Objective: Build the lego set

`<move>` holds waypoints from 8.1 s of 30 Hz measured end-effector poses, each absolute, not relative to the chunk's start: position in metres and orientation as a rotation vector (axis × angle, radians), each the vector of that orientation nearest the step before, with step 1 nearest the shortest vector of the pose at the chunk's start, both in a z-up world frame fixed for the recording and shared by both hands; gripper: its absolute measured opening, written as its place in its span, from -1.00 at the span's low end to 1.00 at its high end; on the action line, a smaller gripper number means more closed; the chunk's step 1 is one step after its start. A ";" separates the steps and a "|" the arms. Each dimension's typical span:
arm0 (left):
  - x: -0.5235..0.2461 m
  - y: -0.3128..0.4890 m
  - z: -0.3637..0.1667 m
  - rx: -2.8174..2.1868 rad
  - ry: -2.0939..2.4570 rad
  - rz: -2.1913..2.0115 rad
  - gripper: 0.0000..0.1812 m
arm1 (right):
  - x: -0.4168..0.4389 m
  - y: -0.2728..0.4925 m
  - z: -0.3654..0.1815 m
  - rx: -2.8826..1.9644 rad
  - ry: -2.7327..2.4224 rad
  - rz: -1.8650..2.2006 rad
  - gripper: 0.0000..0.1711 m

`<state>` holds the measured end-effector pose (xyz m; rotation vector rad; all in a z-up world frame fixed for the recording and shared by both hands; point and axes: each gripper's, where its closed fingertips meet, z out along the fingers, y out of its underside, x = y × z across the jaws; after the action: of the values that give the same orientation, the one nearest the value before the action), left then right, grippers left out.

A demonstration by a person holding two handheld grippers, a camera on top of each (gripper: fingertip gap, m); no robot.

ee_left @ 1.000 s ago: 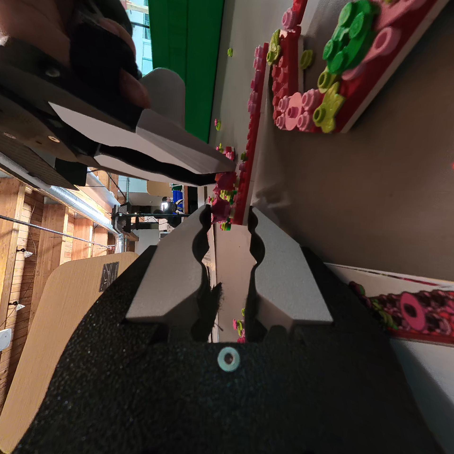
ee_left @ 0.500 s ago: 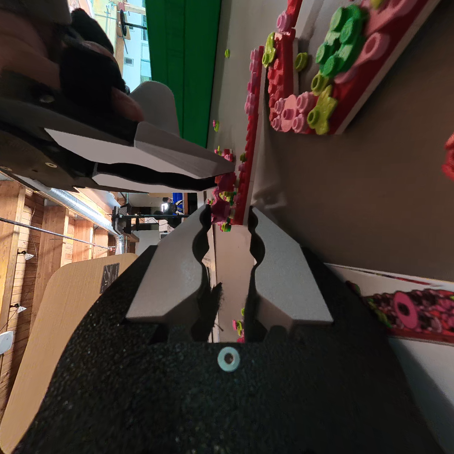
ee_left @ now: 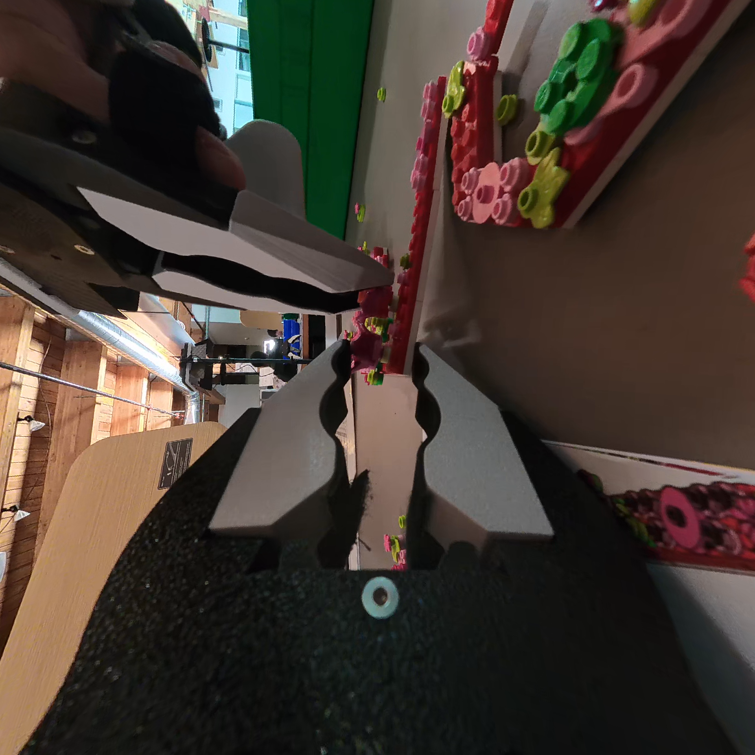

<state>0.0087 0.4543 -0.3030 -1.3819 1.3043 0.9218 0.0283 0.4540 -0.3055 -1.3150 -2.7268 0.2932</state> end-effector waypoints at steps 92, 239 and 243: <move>0.001 0.458 -0.285 -1.494 1.089 0.811 -0.70 | 0.008 0.466 -0.284 -0.280 -1.968 -0.392 -0.68; 0.006 0.456 -0.303 -1.515 1.204 0.795 -0.69 | 0.135 0.515 -0.327 -2.077 -2.390 0.600 -0.61; 0.007 0.457 -0.303 -1.512 1.205 0.796 -0.68 | 0.128 0.502 -0.324 -1.801 -2.384 0.547 -0.57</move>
<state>0.0067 0.4566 -0.3031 -1.5119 1.2049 0.7955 0.1282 0.5025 -0.3235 -1.8011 -2.3842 0.5471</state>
